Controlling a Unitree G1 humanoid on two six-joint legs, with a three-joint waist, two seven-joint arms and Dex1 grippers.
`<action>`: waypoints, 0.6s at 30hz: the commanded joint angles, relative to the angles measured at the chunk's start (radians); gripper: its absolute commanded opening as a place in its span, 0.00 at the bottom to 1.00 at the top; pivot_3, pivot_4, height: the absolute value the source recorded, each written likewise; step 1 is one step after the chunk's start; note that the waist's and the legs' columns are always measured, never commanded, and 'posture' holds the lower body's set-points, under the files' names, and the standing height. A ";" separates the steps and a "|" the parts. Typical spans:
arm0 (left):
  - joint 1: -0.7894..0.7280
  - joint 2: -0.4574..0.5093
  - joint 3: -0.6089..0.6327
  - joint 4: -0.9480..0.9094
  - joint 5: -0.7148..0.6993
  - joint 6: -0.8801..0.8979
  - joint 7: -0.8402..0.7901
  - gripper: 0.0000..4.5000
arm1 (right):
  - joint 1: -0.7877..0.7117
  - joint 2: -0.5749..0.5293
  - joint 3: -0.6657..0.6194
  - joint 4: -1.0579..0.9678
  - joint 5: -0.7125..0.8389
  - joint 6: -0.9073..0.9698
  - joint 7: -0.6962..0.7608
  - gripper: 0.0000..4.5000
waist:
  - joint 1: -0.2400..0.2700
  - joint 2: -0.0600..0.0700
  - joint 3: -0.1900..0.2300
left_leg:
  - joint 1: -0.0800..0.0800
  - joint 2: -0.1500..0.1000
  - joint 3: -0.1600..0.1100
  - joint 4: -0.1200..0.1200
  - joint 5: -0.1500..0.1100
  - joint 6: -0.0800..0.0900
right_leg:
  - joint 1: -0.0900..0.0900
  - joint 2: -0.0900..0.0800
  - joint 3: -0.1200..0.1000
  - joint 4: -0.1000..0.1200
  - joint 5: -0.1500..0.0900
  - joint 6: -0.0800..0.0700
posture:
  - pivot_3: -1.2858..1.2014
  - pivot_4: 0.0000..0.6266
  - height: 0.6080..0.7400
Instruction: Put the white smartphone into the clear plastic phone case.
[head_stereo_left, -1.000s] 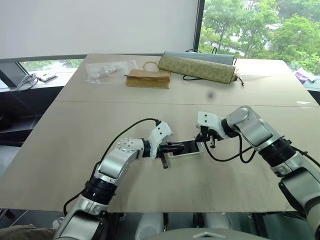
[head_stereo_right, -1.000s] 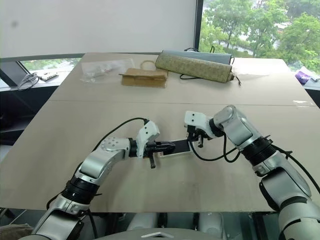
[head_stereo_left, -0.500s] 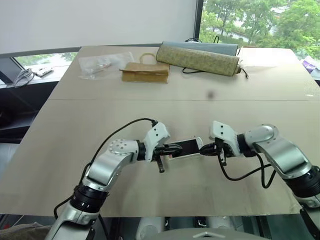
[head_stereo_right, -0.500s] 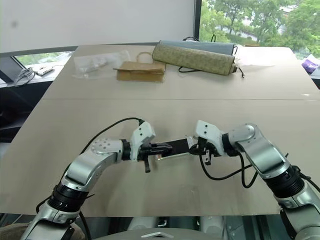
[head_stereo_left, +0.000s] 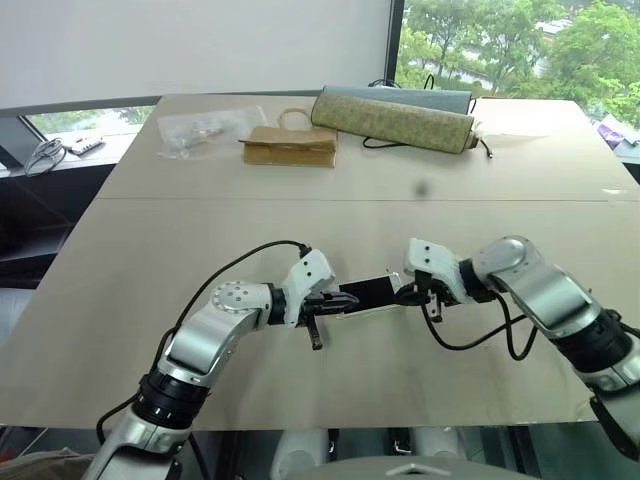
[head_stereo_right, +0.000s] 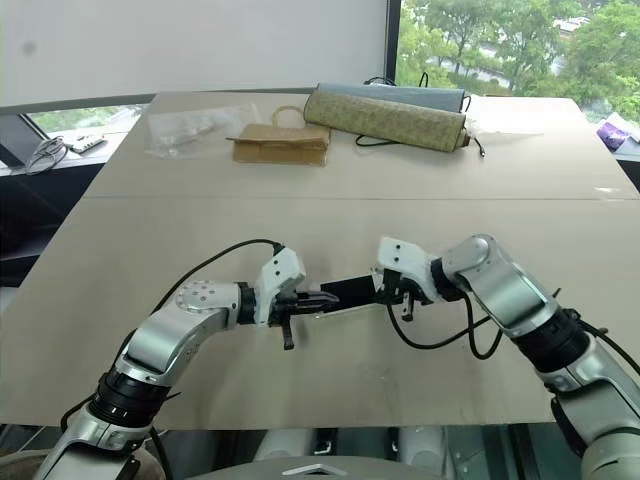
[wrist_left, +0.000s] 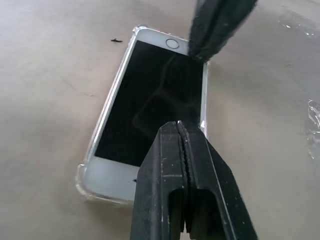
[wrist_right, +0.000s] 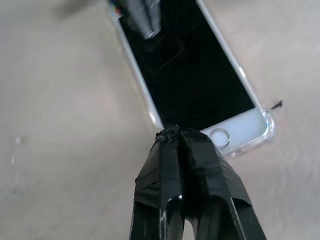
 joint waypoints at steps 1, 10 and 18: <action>0.014 0.009 -0.012 -0.012 0.018 -0.047 -0.007 0.00 | 0.052 0.008 0.077 0.083 -0.036 0.042 -0.033 0.01 | 0.000 0.000 0.000 | 0.002 0.000 0.000 -0.001 0.000 0.000 | 0.002 -0.001 0.000 0.000 -0.002 0.003 | 0.52 0.24 1.00; 0.047 -0.049 0.090 0.005 -0.032 -0.142 0.034 0.00 | 0.252 0.048 -0.254 -0.157 0.074 -0.197 -0.163 0.01 | 0.001 0.001 0.003 | -0.004 -0.001 0.001 -0.001 0.000 0.000 | -0.002 -0.004 0.001 0.000 0.000 0.000 | 0.52 0.24 1.00; 0.141 -0.064 0.277 -0.117 -0.184 -0.140 0.052 0.40 | 0.551 0.071 -0.501 -0.413 0.188 -0.240 -0.284 0.42 | 0.004 0.001 0.007 | -0.013 0.000 -0.001 0.000 0.000 -0.001 | -0.010 -0.002 -0.001 0.000 0.003 0.004 | 0.52 0.24 1.00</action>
